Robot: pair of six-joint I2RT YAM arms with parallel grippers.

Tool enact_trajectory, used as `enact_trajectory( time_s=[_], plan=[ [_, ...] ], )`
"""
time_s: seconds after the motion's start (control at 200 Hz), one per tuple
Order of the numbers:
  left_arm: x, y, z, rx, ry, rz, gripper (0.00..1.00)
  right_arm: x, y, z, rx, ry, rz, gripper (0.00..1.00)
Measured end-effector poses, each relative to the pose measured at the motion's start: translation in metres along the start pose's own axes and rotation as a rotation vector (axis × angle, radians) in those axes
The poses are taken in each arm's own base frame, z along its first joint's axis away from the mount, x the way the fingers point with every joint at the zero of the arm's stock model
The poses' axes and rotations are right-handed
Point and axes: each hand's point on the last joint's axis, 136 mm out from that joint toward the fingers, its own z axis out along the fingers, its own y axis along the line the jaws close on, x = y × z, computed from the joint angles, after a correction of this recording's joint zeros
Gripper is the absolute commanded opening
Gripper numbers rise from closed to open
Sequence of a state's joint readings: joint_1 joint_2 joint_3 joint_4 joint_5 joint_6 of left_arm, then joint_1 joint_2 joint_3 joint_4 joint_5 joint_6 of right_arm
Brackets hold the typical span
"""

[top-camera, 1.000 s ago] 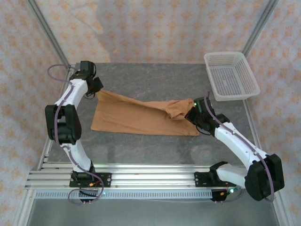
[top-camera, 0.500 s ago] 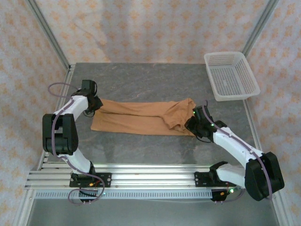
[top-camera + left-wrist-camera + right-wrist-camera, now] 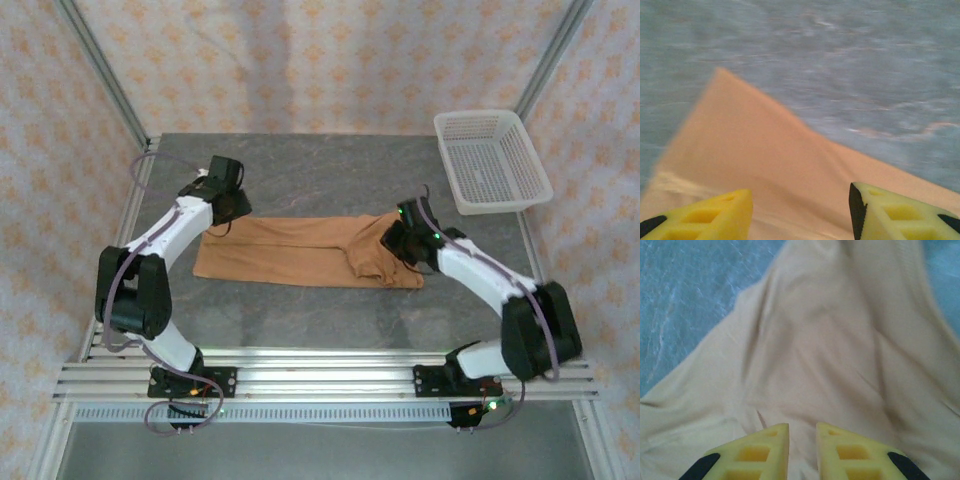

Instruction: Fold the inside-out t-shirt

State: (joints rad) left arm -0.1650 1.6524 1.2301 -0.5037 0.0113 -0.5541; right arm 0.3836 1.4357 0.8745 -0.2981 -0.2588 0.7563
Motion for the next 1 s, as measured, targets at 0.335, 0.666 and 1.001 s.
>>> enact_trajectory(
  time_s=[0.335, 0.666, 1.001],
  plan=[
    [0.017, 0.047, 0.103, -0.024, 0.193, -0.231, 0.49, -0.053, -0.028, 0.089, 0.169, 0.030, 0.065, 0.16],
    [0.000, 0.076, 0.089, -0.066, 0.135, -0.255, 0.61, -0.087, -0.011, 0.096, 0.144, 0.055, -0.042, 0.55],
    [-0.016, 0.034, -0.011, 0.003, -0.044, -0.100, 0.64, -0.094, -0.027, 0.033, 0.268, -0.020, -0.225, 0.90]
  ],
)
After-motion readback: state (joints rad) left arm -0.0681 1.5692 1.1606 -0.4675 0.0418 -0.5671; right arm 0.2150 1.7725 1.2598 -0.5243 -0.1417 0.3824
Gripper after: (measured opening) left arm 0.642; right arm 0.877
